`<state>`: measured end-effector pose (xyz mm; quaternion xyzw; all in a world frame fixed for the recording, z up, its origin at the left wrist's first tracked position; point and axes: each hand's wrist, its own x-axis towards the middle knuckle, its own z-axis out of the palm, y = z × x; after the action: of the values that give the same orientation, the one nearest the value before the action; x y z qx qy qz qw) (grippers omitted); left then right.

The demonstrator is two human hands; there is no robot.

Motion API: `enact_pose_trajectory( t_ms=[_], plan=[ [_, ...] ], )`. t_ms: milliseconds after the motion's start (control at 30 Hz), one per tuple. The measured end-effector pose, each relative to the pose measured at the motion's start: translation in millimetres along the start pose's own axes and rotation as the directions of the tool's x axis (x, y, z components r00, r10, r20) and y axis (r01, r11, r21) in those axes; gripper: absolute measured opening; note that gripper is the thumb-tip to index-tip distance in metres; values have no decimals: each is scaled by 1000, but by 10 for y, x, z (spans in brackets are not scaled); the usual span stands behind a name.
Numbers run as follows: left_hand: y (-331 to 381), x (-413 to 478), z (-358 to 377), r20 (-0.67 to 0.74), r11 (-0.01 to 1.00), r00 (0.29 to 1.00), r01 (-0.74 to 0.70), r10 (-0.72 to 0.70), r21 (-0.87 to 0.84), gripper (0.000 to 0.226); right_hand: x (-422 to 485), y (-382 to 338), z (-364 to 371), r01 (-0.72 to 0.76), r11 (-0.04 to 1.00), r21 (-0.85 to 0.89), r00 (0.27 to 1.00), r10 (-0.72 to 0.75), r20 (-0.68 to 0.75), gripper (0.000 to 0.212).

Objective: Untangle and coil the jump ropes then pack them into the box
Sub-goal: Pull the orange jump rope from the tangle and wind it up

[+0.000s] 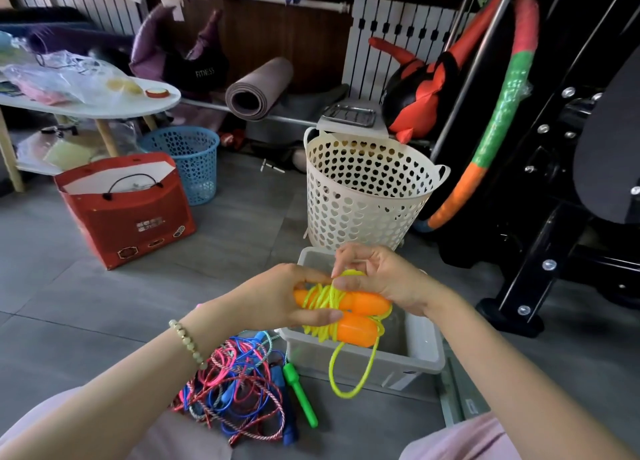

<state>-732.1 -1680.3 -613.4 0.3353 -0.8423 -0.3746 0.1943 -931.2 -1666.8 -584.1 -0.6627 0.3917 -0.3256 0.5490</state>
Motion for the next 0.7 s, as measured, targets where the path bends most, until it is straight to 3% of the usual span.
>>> enact_pose_trajectory(
  t_ms=[67,133,300,400,467,567,700],
  plan=[
    [12,-23,-7,11,999,1000,-4,4,-47,47,-19,6,17,-64,996,69,998,63,12,18],
    [34,-34,-39,-3,978,1000,8,-9,-210,40,-35,3,23,-97,985,140,995,96,12,14],
    [69,-2,-41,-94,890,993,18,-68,-455,13,-75,-19,-7,-102,942,320,995,88,56,62],
    [58,64,-24,-195,894,967,61,-163,-444,30,-40,93,48,-97,902,420,994,111,-7,60],
    [52,92,-39,-256,902,947,70,-195,-426,47,8,152,101,-67,894,444,980,144,-141,51],
    [53,125,-46,-308,926,928,84,-207,-369,44,34,155,156,-61,958,281,942,148,-301,32],
    [34,157,-47,-367,906,888,112,-276,-409,32,9,144,229,-100,990,-103,952,65,-299,17]
  ],
)
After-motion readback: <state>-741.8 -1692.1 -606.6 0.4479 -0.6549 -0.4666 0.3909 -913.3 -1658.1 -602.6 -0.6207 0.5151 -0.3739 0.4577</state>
